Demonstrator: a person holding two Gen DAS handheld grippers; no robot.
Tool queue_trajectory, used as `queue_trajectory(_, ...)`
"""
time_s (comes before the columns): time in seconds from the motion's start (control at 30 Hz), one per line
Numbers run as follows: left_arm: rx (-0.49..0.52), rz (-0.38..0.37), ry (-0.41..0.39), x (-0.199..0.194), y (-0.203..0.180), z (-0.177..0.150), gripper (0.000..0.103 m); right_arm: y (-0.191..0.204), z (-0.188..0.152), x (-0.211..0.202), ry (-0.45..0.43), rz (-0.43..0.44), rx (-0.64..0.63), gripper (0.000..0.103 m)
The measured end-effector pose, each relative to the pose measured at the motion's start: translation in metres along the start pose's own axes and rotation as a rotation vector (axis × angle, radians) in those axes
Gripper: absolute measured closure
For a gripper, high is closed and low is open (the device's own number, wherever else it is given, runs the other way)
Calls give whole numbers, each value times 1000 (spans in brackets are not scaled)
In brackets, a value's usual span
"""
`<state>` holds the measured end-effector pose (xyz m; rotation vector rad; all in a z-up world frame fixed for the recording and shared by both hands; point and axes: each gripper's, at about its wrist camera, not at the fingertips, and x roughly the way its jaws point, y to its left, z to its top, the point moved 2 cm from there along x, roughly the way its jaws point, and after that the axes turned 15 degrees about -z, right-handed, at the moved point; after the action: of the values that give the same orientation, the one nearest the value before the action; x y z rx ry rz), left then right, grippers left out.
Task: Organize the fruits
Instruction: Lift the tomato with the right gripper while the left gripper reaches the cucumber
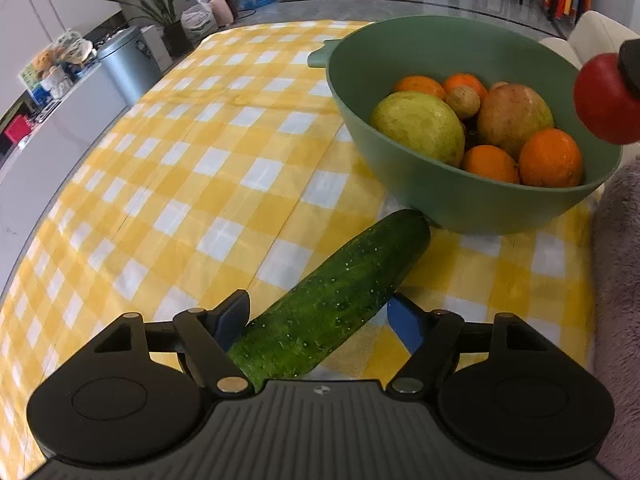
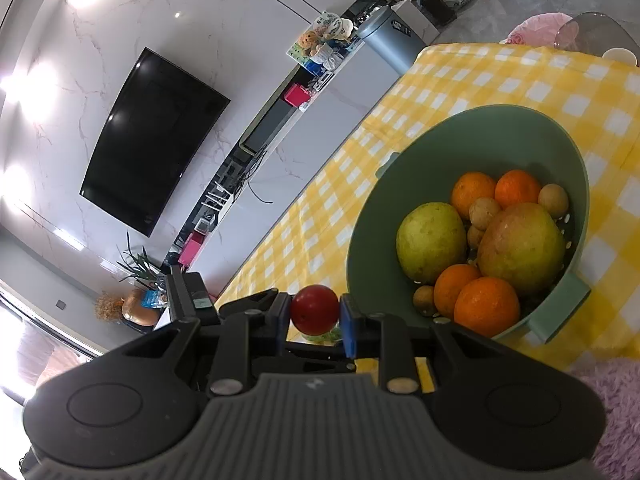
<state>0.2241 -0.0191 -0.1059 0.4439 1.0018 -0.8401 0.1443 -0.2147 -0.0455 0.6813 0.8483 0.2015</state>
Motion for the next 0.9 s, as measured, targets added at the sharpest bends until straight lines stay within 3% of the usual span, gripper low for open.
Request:
queue_trajectory(0.17, -26, 81, 40, -2, -12, 5, 21, 0, 0, 0, 0, 0, 1, 80)
queue_trajectory(0.27, -74, 140, 105, -7, -19, 12, 27, 0, 1, -1, 2, -3, 3, 80)
queue_trajectory(0.37, -209, 171, 150, -15, -14, 23, 29, -1, 1, 0, 6, -13, 7, 80)
queue_trajectory(0.5, -487, 164, 187, -31, 15, 35, 33, 0, 0, 2, 22, -18, -1, 80)
queue_trajectory(0.63, -556, 128, 147, -27, 45, 35, 37, -1, -1, 4, 36, -18, 3, 80)
queue_trajectory(0.77, -620, 169, 133, -15, 68, 24, 43, -4, 0, 2, 33, -18, 11, 80)
queue_trajectory(0.9, -566, 122, 22, -19, 77, 5, 44, -7, 1, 6, 44, -23, 19, 80)
